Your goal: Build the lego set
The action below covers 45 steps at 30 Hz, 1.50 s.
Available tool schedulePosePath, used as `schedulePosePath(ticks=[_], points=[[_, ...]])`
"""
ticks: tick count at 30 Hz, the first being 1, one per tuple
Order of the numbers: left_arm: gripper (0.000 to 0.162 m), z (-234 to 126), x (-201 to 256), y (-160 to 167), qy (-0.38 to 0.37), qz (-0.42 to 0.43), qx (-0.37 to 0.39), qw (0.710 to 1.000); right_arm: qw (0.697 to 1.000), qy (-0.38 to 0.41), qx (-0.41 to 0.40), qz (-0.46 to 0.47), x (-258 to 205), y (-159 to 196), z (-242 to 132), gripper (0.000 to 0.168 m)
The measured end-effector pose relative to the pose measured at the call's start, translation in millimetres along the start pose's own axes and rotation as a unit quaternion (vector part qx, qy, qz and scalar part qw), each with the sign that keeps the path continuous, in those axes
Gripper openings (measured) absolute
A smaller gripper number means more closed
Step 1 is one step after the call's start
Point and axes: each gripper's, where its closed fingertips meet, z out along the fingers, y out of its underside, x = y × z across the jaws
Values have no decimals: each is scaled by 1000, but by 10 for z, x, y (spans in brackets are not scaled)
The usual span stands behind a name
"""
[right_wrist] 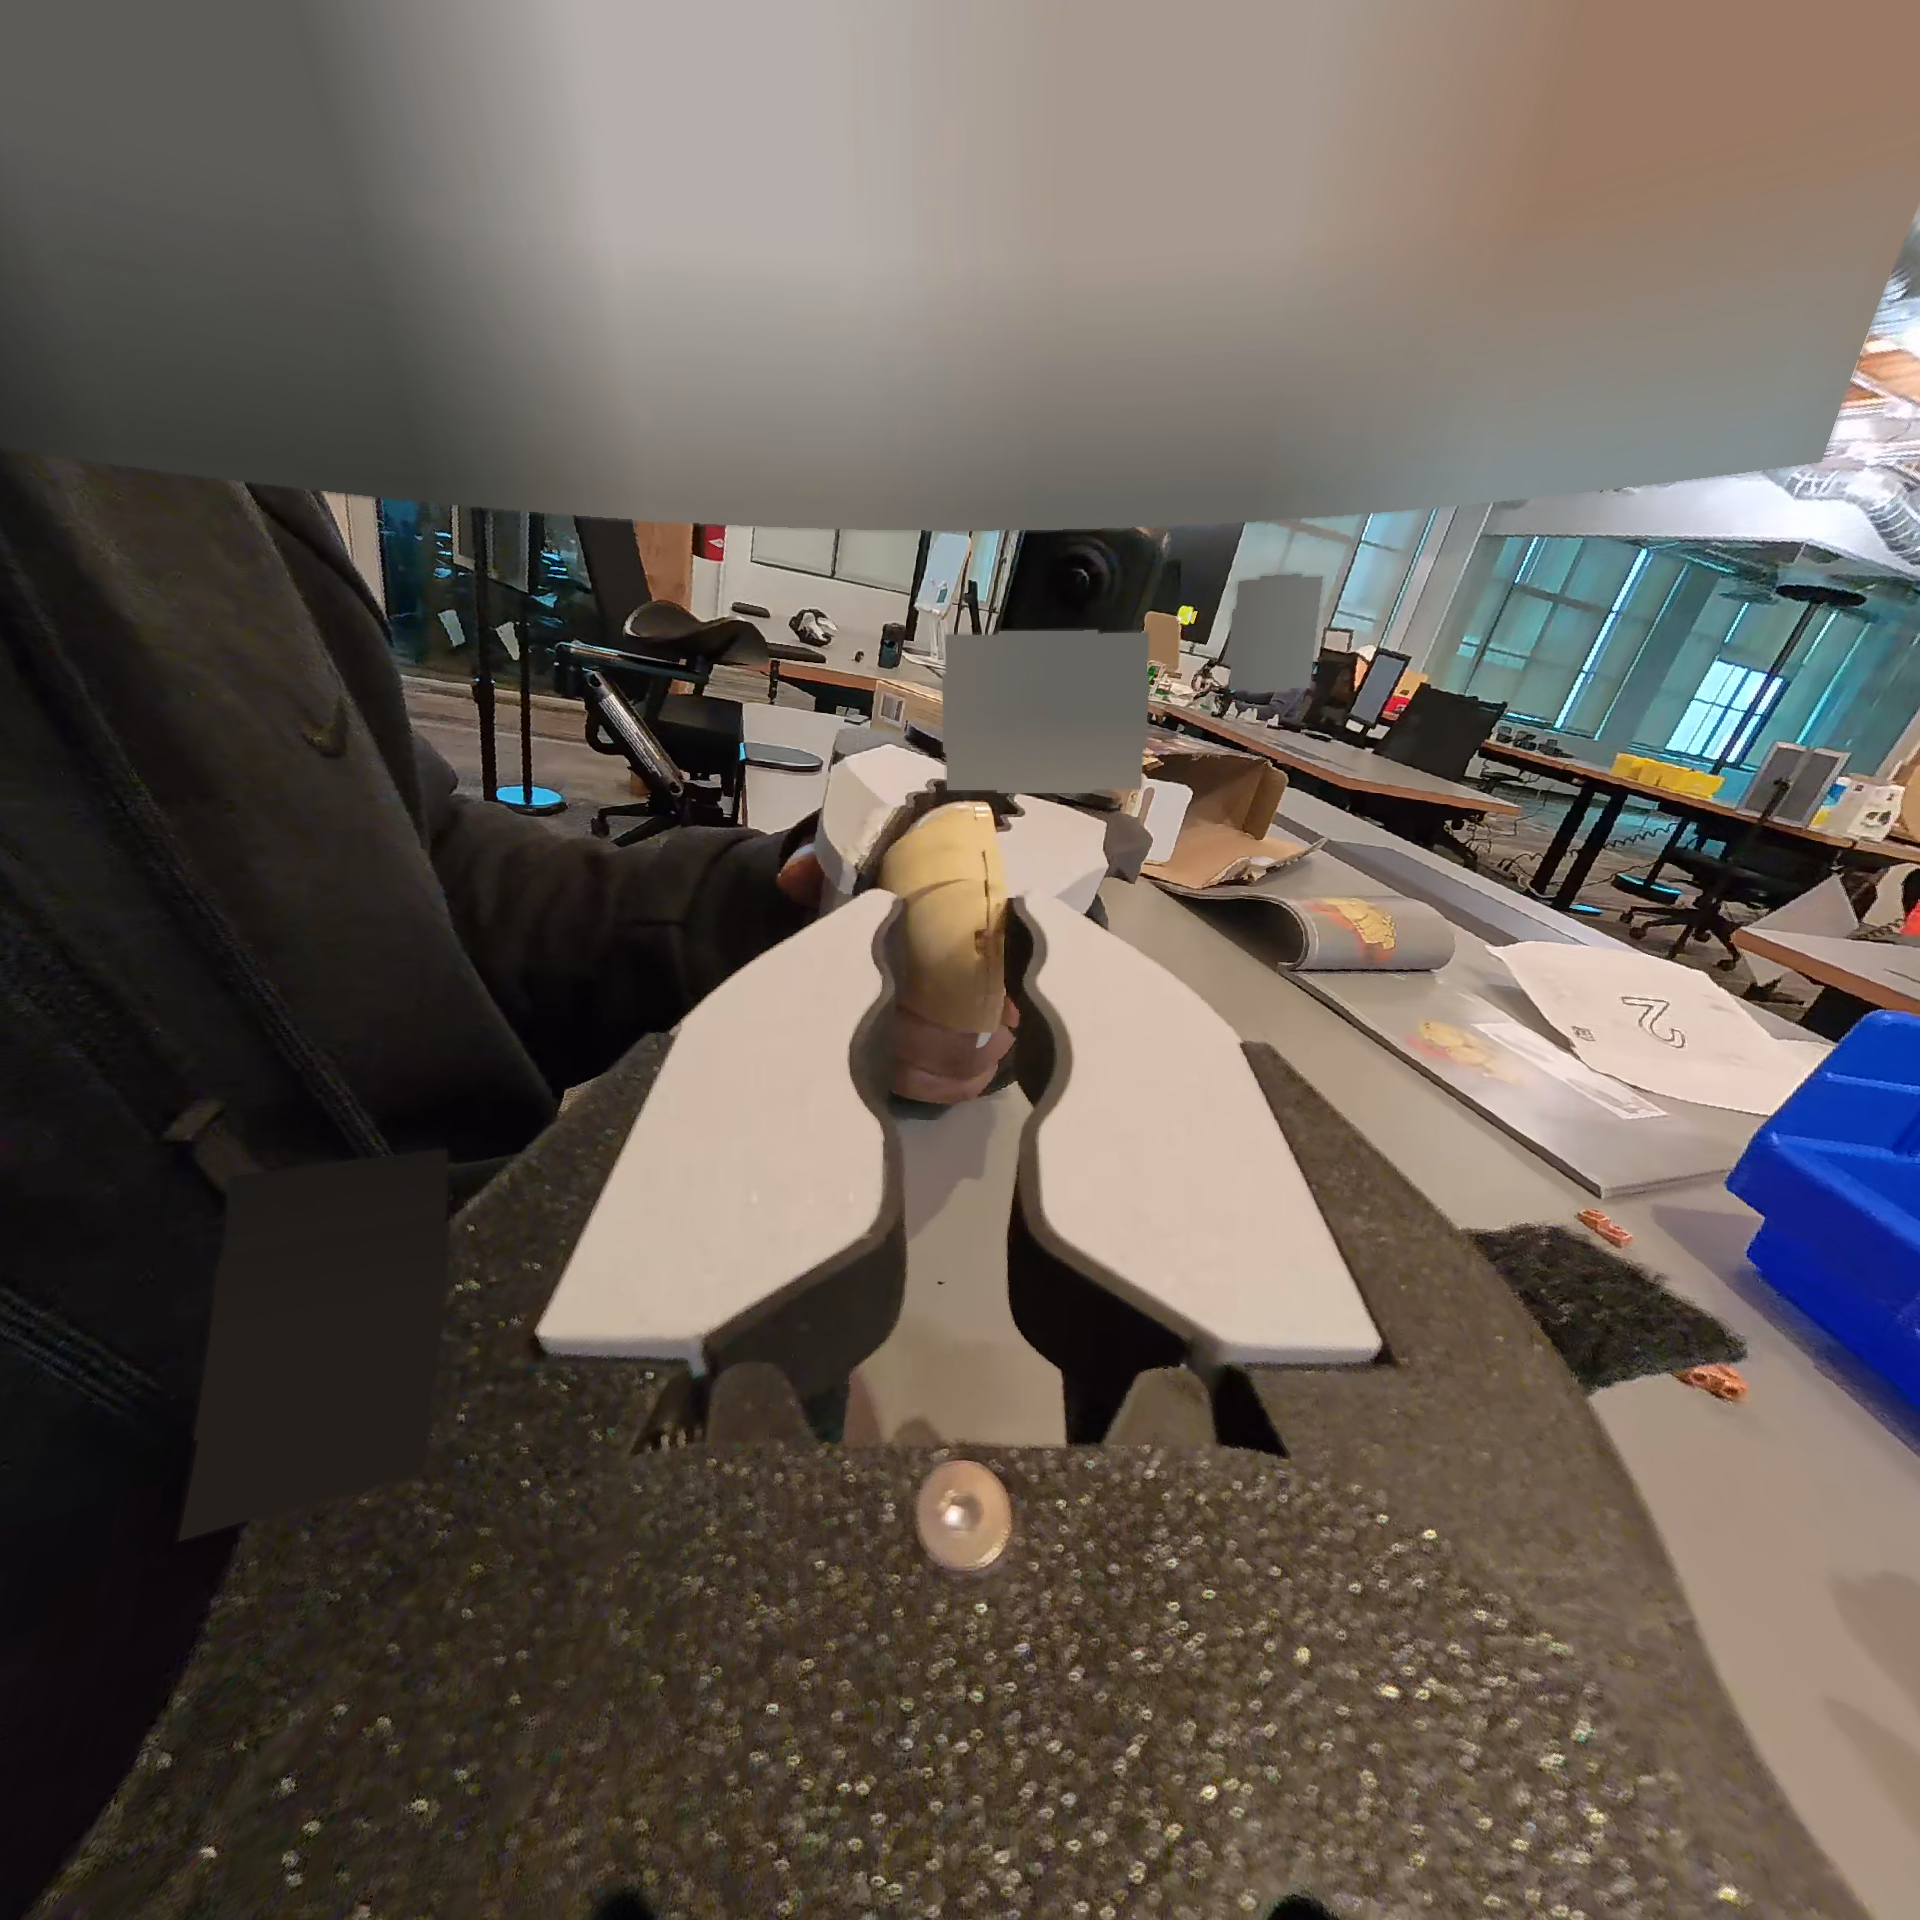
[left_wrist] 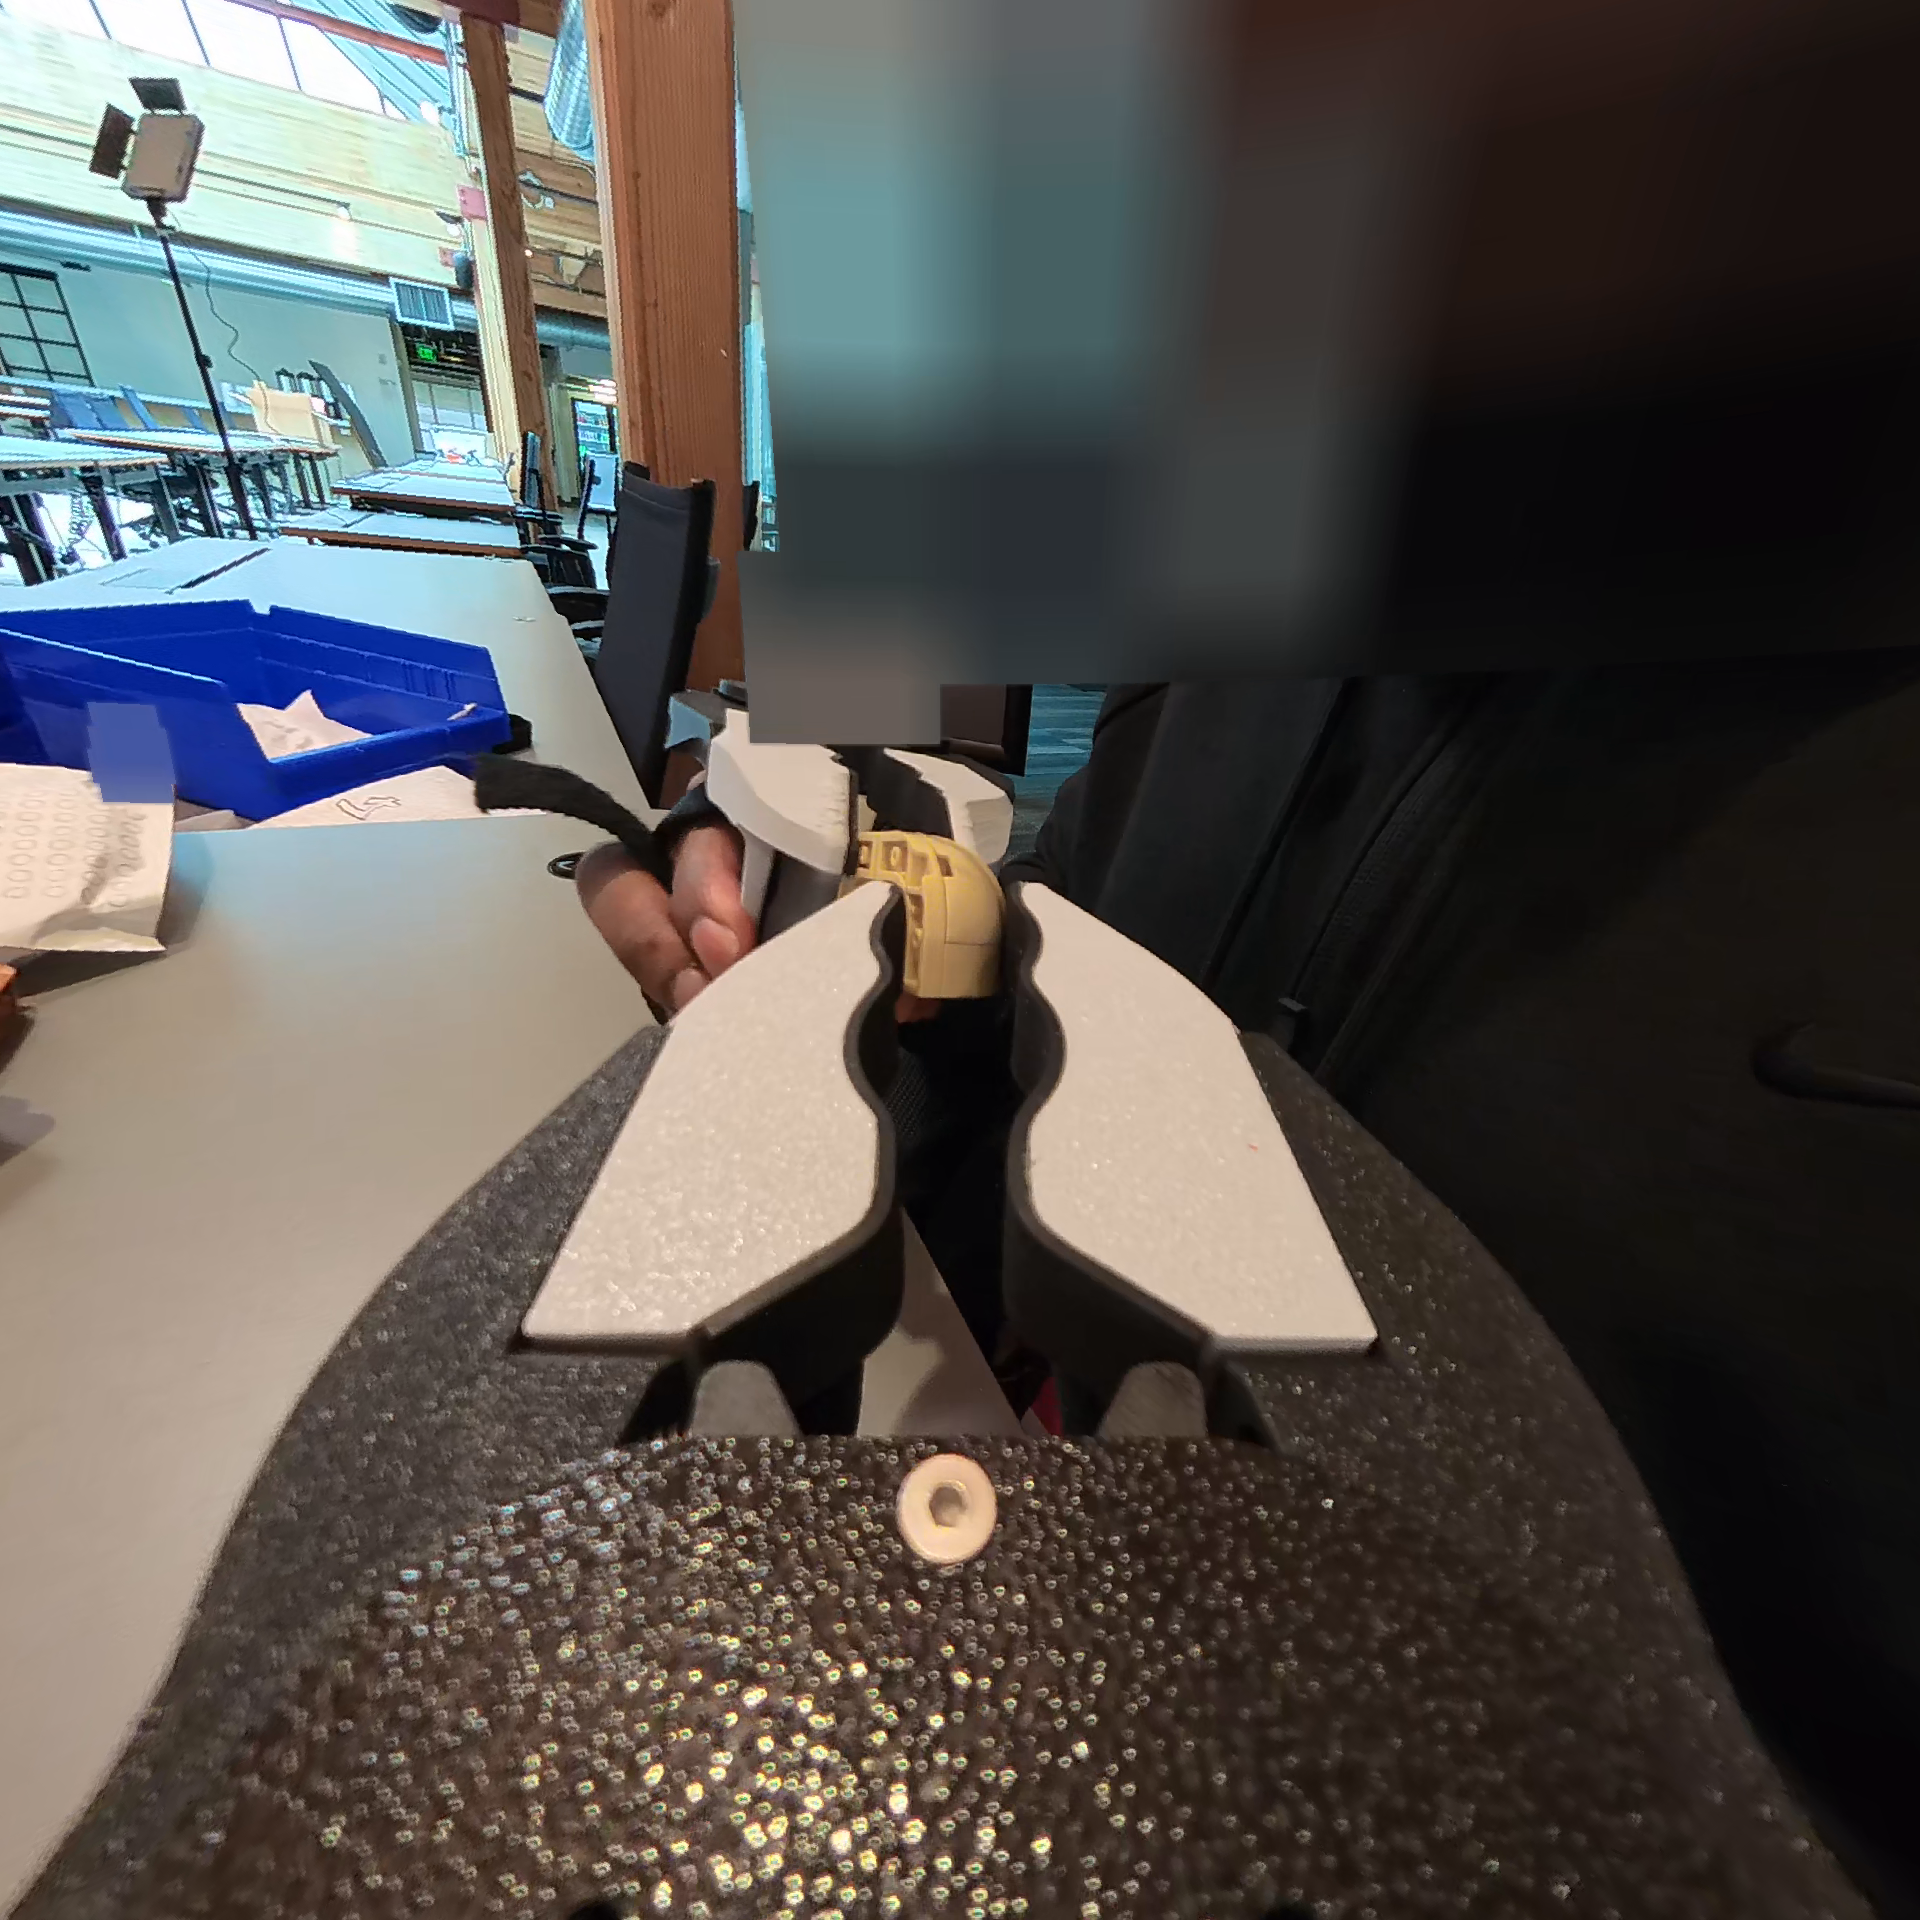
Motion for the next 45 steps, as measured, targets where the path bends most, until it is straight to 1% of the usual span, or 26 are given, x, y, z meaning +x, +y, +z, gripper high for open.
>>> schedulePosePath(ticks=[14, 21, 26, 32, 37, 39, 41, 45], points=[[17, 20, 1, 20, 0, 0, -8, 1000, 999, -17, 0, 29, 3, -7, -23, 14], [19, 4, -48, -11, -11, -9, 4, 1000, 999, -18, 4, 48, 30, -7, -13, 11], [20, -5, -92, -18, -34, -1, 7, 999, 998, -11, 1, 58, 64, 4, -8, 11], [22, 0, -161, 10, -84, 48, -9, 995, 997, -2, 0, 72, 102, 12, -13, 11], [19, 14, -137, -1, -101, 69, -3, 993, 998, 10, 10, 58, 107, -16, -29, 12], [18, 16, -121, -7, -101, 65, 1, 993, 999, 12, 27, 44, 94, -55, -57, 17], [18, 12, -76, -26, -84, 49, 11, 995, 999, 5, 32, 28, 58, -72, -73, 21], [17, 4, -27, -22, -53, 17, 11, 998, 1000, -4, 12, -13, -14, -27, -49, 29]])
